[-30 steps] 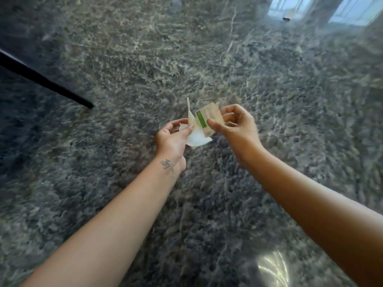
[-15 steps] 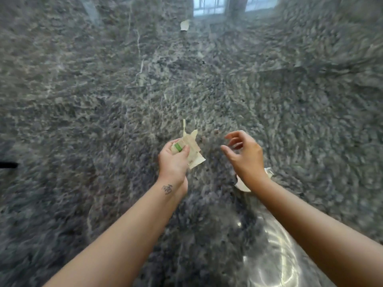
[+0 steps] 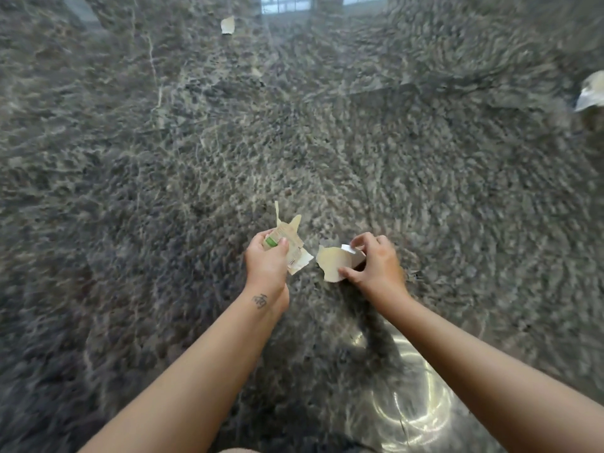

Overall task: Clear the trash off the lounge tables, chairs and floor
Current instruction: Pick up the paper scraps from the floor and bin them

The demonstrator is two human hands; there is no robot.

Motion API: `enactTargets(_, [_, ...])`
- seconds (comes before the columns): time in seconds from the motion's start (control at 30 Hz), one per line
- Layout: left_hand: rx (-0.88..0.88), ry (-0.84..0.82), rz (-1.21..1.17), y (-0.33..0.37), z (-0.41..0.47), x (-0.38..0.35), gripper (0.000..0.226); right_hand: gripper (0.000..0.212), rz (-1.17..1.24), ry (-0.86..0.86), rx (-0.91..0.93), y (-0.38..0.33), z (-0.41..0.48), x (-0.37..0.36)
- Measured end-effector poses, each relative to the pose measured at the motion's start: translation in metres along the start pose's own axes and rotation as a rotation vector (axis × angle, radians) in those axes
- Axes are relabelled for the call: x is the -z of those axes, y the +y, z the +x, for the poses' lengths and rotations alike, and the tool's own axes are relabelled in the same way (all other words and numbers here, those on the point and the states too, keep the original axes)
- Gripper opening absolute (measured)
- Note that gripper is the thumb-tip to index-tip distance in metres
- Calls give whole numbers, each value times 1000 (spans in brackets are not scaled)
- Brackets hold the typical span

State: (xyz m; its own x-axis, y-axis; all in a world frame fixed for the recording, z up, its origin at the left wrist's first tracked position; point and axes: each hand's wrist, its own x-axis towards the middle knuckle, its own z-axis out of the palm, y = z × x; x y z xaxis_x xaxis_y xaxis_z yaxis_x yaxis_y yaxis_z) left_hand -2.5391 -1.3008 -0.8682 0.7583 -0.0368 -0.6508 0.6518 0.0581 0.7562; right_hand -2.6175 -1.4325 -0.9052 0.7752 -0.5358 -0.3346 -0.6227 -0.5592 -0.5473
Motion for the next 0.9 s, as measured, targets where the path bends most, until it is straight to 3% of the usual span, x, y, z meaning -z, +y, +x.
enactTargets(0.3, [15,-63,102,-10,-8,-3,21,13,319,117,-58,10,6,6])
enactTargets(0.53, [53,-154,93,-11,-12,-5,14,15,585,251,55,-11,-1,30])
enactTargets(0.77, [165,-273,-96,-8,-17,-13,19,6,451,228,250,-37,-16,10])
enactTargets(0.9, [251,-300,-263,-5,-19,-13,36,3,386,262,317,-35,-17,8])
